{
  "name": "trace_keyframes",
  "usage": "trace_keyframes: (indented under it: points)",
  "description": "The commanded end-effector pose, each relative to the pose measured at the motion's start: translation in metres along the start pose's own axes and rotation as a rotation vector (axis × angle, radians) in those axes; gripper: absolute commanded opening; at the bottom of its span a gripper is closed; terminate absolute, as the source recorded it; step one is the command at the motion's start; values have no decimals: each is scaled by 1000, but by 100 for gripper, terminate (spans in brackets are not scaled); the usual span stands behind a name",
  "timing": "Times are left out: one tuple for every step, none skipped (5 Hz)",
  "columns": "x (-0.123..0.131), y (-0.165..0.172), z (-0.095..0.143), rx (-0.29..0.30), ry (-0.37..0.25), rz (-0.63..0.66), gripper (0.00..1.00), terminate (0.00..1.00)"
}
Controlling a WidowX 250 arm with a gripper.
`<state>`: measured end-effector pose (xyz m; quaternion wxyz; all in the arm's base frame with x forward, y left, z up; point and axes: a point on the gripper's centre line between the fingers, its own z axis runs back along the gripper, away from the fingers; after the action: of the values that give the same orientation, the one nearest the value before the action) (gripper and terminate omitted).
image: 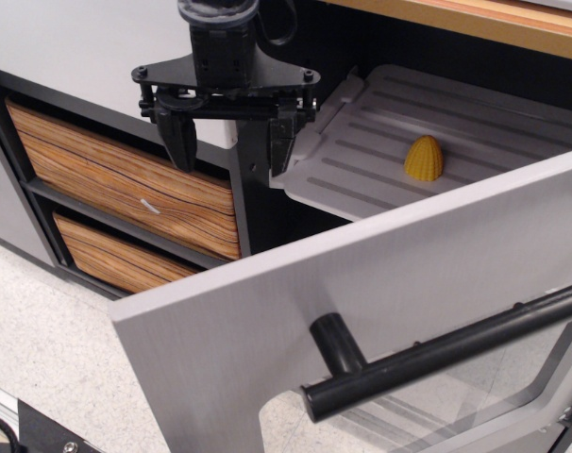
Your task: Close oven
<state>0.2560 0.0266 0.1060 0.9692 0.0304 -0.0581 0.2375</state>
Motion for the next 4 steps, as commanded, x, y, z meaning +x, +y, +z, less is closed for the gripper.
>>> trace_keyframes:
  points:
    - [0,0,0,0,0,0,100,0]
    - [-11,-11,29,-22,39,74,100,0]
    - [-24,-24,58,-26,85,128,100,0]
    - [-39,-36,90,-63,171,171,100,0]
